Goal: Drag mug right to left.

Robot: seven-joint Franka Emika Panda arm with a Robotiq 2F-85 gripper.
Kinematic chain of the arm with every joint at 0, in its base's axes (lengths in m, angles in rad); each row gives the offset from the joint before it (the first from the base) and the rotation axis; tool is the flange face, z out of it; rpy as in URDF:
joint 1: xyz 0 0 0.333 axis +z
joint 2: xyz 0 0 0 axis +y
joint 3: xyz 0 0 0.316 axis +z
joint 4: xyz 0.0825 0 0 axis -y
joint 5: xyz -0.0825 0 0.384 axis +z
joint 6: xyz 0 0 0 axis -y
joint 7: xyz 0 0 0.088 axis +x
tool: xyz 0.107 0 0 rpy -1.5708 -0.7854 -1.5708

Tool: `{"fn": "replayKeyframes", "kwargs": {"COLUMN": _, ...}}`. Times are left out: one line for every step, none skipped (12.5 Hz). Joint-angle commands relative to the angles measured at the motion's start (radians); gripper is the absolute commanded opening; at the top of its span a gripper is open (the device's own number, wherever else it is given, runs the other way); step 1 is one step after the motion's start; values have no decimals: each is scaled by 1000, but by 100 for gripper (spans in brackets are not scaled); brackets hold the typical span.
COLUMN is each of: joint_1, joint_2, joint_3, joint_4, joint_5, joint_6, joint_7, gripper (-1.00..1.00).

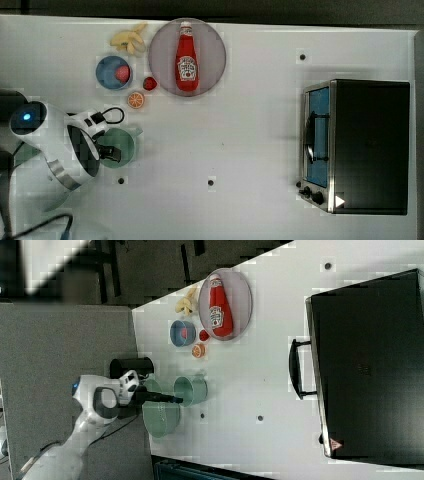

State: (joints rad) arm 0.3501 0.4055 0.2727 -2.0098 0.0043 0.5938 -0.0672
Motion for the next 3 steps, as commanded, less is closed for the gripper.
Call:
{"fn": "replayKeyframes", "kwargs": {"joint_1": -70, "joint_2": -243, "joint_3": -49, "joint_4": 45, "joint_5": -3, "joint_6": 11, "joint_7": 47, "gripper": 100}}
{"fn": "replayKeyframes", "kwargs": {"joint_1": -85, "joint_2": -307, "joint_3": -86, "joint_4": 46, "joint_5": -3, "joint_6": -5, "joint_7": 47, "gripper": 100}}
{"fn": "replayKeyframes", "kwargs": {"joint_1": -101, "joint_2": -367, "joint_3": -131, "joint_4": 50, "joint_5": -3, "joint_6": -39, "joint_7": 47, "gripper": 100}}
